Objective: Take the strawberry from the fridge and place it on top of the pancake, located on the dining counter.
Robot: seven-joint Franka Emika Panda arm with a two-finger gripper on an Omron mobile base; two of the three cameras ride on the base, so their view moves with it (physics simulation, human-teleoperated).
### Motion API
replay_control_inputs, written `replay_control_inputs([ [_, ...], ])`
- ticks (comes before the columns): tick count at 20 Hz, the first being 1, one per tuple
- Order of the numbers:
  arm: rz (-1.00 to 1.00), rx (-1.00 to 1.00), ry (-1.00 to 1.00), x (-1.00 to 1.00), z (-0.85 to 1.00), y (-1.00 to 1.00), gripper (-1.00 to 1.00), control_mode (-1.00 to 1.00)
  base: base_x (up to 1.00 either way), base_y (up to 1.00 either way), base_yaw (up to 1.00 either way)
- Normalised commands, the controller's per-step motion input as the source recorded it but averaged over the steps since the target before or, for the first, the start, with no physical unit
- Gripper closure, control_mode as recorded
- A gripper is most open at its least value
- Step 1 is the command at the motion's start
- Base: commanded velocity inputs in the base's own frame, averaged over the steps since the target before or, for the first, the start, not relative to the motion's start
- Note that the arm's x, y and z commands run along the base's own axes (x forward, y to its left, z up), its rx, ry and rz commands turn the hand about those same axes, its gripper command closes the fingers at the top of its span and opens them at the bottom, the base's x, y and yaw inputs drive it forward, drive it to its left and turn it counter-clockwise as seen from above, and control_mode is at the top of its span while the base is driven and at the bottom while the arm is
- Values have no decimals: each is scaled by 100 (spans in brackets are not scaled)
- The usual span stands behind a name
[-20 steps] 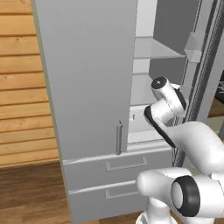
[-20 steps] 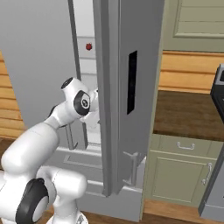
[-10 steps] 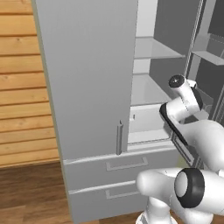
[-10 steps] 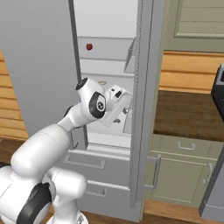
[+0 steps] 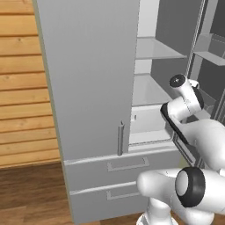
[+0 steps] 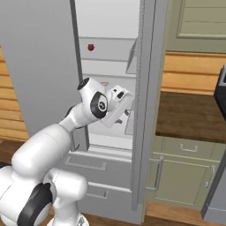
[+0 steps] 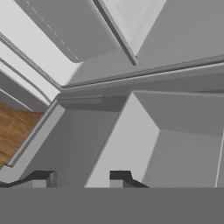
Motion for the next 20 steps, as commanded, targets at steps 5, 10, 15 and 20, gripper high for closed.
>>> replay_control_inputs([
  [5, 0, 0, -11, -27, 0, -77, -100, -100, 0, 0, 0],
  [10, 0, 0, -16, -63, 8, 26, -100, -100, 0, 0, 0],
  [15, -1, 0, -8, -49, 18, 76, -100, -100, 0, 0, 0],
  [20, -10, 17, -11, -29, 6, 92, -100, -100, 0, 0, 0],
])
